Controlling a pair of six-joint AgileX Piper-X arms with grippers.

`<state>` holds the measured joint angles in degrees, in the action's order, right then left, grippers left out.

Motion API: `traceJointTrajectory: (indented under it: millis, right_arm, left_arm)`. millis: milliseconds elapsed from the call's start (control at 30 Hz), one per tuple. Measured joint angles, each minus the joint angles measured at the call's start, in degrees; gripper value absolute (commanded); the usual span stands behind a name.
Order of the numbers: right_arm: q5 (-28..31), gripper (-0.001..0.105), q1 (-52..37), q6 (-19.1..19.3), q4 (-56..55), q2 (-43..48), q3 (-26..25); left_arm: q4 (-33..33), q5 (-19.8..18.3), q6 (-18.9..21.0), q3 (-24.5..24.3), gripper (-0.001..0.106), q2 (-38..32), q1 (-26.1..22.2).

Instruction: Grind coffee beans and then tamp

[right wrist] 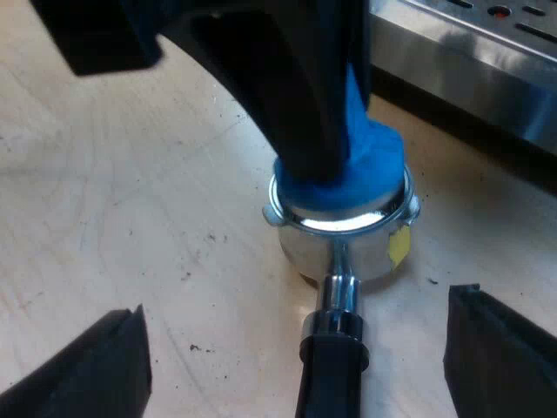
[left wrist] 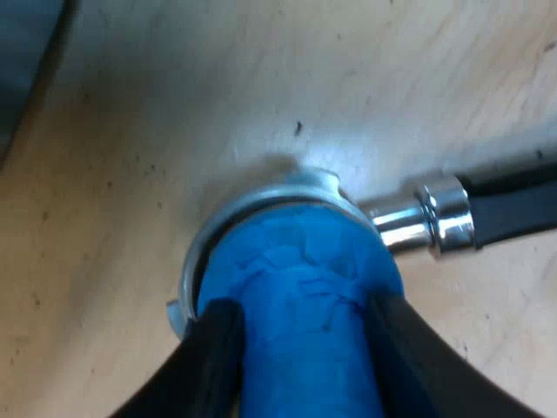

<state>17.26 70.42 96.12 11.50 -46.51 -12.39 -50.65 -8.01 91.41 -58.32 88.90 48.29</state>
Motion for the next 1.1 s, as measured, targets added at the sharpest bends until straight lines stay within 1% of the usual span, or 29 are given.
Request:
traceJointTrajectory:
  millis: [233, 533, 833, 1100]
  right_arm:
    - [0.0, 0.070, 0.0, 0.0, 0.0, 0.0, 0.0]
    - [0.0, 0.070, 0.0, 0.0, 0.0, 0.0, 0.0]
    - [0.0, 0.070, 0.0, 0.0, 0.0, 0.0, 0.0]
    - [0.0, 0.070, 0.0, 0.0, 0.0, 0.0, 0.0]
  left_arm:
    - [1.2, 0.0, 0.0, -0.1, 0.001, 2.1, 0.0]
    - [0.3, 0.0, 0.0, -0.4, 0.001, 3.7, 0.0]
    - [1.4, -0.4, 0.0, 1.2, 0.001, 4.6, 0.0]
    - [3.7, -0.9, 1.0, 2.8, 0.001, 4.6, -0.1]
